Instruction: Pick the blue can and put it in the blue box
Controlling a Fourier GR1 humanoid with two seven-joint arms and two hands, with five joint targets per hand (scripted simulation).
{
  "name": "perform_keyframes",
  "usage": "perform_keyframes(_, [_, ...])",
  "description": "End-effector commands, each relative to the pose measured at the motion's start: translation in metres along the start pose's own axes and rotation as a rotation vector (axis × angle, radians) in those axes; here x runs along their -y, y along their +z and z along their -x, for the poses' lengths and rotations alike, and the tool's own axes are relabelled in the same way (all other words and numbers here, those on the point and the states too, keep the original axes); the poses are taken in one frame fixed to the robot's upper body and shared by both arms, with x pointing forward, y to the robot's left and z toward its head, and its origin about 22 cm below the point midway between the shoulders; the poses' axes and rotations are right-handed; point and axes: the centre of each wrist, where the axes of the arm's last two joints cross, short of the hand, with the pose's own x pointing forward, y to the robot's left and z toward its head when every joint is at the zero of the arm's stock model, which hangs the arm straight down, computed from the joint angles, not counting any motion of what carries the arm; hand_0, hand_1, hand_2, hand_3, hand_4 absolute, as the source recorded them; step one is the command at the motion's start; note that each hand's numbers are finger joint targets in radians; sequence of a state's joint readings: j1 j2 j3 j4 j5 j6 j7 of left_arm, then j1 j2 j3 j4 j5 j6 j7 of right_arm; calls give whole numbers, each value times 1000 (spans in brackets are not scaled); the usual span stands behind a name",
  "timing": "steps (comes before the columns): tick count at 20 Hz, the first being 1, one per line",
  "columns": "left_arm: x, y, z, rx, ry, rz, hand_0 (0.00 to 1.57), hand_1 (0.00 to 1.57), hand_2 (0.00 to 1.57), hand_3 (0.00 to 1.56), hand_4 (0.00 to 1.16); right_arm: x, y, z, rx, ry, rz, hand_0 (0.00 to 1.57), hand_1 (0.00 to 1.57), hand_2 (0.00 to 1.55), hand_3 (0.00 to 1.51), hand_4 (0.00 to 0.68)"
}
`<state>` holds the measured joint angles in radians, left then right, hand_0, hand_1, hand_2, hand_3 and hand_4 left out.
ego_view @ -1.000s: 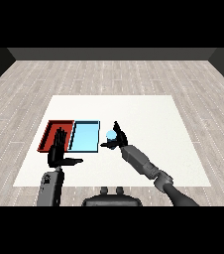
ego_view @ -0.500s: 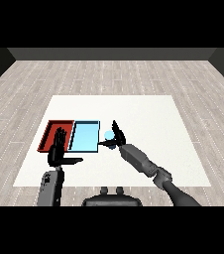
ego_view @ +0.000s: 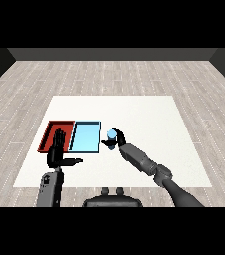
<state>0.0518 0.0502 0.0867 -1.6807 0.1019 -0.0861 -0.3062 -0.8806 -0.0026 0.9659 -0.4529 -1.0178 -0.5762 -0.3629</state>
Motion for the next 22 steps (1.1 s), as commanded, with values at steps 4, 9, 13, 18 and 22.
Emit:
perform_keyframes(4, [6,-5,-13,7,18,16,0,0,0,0,0,0,8,14,-9,59,21,1546,1546,1526,1466,551])
perform_keyframes(9, [17,-16,11,-3,-3,29,0,0,0,0,0,-1,-12,-21,122,59,-52,1488,1488,1471,1410,566])
perform_keyframes(13, [34,-10,-2,-27,20,85,0,0,0,0,0,1,-10,-53,210,62,-66,1529,1529,1478,1408,567])
perform_keyframes(18, [57,-27,1,-27,-15,158,0,0,0,0,0,32,4,-53,275,72,-42,1530,1530,1484,1404,571])
perform_keyframes(22, [81,-30,-11,-59,2,207,0,0,0,0,0,36,26,-58,330,42,-16,1510,1510,1473,1405,585])
